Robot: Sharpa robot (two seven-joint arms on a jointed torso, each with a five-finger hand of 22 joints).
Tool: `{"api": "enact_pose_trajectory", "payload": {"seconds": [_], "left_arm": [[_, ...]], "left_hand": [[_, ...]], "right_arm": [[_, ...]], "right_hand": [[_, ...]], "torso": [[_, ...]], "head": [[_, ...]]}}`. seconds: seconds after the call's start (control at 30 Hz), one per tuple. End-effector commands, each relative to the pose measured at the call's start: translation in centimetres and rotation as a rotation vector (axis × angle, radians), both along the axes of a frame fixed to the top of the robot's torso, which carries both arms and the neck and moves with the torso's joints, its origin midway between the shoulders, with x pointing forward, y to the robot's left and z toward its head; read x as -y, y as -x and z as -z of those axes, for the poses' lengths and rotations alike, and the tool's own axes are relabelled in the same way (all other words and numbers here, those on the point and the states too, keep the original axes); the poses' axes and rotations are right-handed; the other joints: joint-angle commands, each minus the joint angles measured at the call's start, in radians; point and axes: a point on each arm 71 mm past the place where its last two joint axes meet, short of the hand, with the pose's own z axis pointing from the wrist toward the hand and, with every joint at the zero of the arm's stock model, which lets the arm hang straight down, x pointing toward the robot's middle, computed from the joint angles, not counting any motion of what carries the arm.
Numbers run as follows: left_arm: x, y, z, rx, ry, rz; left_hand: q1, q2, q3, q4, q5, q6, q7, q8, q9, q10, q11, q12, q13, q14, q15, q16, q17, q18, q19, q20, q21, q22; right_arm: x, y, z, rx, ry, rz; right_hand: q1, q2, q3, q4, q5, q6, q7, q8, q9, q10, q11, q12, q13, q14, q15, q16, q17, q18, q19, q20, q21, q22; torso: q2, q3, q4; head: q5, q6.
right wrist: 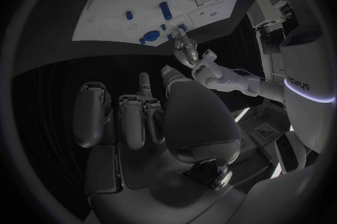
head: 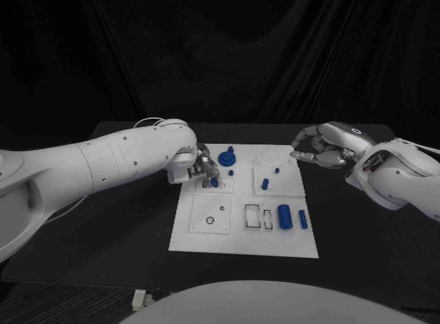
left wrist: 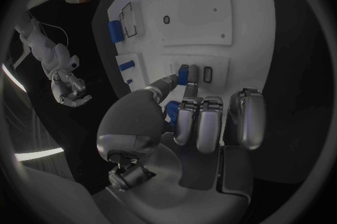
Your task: Assemble the parts on the task board
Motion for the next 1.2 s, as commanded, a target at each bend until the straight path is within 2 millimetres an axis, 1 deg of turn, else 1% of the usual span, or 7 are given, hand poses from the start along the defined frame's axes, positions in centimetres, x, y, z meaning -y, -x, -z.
{"api": "enact_pose_trajectory", "payload": {"seconds": [0.03,0.4,0.5,0.6,0.9,1.03,1.2], "left_arm": [[0.20,0.27,0.42,-0.018,0.009,0.015],[0.15,0.39,0.67,-0.024,0.007,0.014],[0.14,0.41,0.72,-0.026,0.005,0.014],[0.13,0.44,0.76,-0.029,0.003,0.016],[0.08,0.43,0.81,-0.029,0.005,0.015],[0.10,0.40,0.77,-0.020,0.015,0.013],[0.12,0.37,0.70,-0.006,0.030,0.009]], "left_hand": [[0.000,0.006,0.008,0.000,-0.012,-0.003,-0.005,-0.007,0.002,0.106,0.004,0.003,0.261,0.106,0.002,0.003,0.263,0.020,-0.007,0.001,-0.004,0.165],[0.000,0.006,0.008,0.000,-0.014,-0.004,-0.005,-0.008,0.002,0.106,0.005,0.003,0.261,0.106,0.002,0.003,0.263,0.020,-0.008,0.001,-0.005,0.165],[0.000,0.006,0.008,0.001,-0.021,-0.004,-0.004,-0.009,0.003,0.106,0.005,0.003,0.261,0.106,0.003,0.003,0.263,0.021,-0.009,0.002,-0.007,0.165],[-0.002,0.006,0.006,0.004,-0.039,-0.005,-0.003,-0.013,0.004,0.106,0.007,0.003,0.261,0.106,0.004,0.003,0.263,0.021,-0.012,0.003,-0.010,0.164],[-0.002,0.008,0.006,0.005,-0.042,-0.005,-0.003,-0.013,0.005,0.106,0.007,0.003,0.261,0.106,0.005,0.003,0.263,0.021,-0.012,0.004,-0.010,0.164],[-0.003,0.010,0.006,0.007,-0.043,-0.004,-0.003,-0.013,0.005,0.106,0.007,0.003,0.261,0.106,0.005,0.003,0.263,0.021,-0.012,0.004,-0.010,0.164],[-0.003,0.021,0.012,0.016,-0.014,0.000,-0.003,-0.015,0.010,0.106,0.007,0.003,0.261,0.106,0.006,0.003,0.263,0.021,-0.009,0.005,-0.010,0.166]], "right_arm": [[0.14,0.01,0.15,-0.012,0.003,0.018],[0.06,-0.04,0.18,-0.013,0.003,0.017],[0.05,-0.06,0.19,-0.014,0.004,0.016],[0.06,-0.06,0.20,-0.015,0.004,0.017],[0.06,-0.08,0.25,-0.016,0.005,0.017],[0.09,-0.08,0.25,-0.016,0.006,0.018],[0.14,-0.09,0.27,-0.017,0.006,0.019]], "right_hand": [[0.011,0.002,-0.003,0.001,0.001,0.007,0.002,-0.006,-0.002,0.106,0.007,0.003,0.263,0.078,0.008,-0.007,0.166,0.013,0.000,0.004,-0.007,0.183],[0.011,0.002,-0.003,0.001,0.001,0.007,0.002,-0.006,-0.002,0.106,0.007,0.003,0.263,0.078,0.008,-0.007,0.166,0.013,0.000,0.004,-0.007,0.183],[0.011,0.002,-0.003,0.001,0.001,0.007,0.002,-0.006,-0.002,0.106,0.007,0.003,0.263,0.078,0.008,-0.007,0.166,0.013,0.000,0.004,-0.007,0.183],[0.011,0.002,-0.003,0.001,0.001,0.007,0.002,-0.007,-0.002,0.106,0.007,0.003,0.263,0.078,0.008,-0.008,0.166,0.013,-0.001,0.004,-0.009,0.183],[0.011,0.002,-0.003,0.001,0.001,0.007,0.002,-0.007,-0.002,0.106,0.007,0.003,0.263,0.078,0.008,-0.008,0.166,0.013,-0.001,0.004,-0.009,0.183],[0.011,0.002,-0.003,0.001,0.001,0.007,0.002,-0.007,-0.002,0.106,0.007,0.003,0.263,0.078,0.008,-0.008,0.166,0.013,-0.001,0.004,-0.009,0.183],[0.012,0.003,-0.003,0.002,0.000,0.007,0.002,-0.007,-0.003,0.106,0.007,0.003,0.263,0.078,0.008,-0.008,0.166,0.013,-0.001,0.004,-0.008,0.183]], "torso": [[0.000,-0.0001,-0.0002],[0.000,-0.0001,-0.0003],[0.000,0.0000,0.0001],[0.000,0.0000,0.0004],[0.000,0.0000,-0.0001],[0.000,0.0000,0.0000],[0.000,0.0001,-0.0002]], "head": [[0.000,0.000],[0.002,0.000],[0.003,0.000],[0.002,0.000],[0.004,0.000],[0.001,0.000],[0.003,0.000]]}}
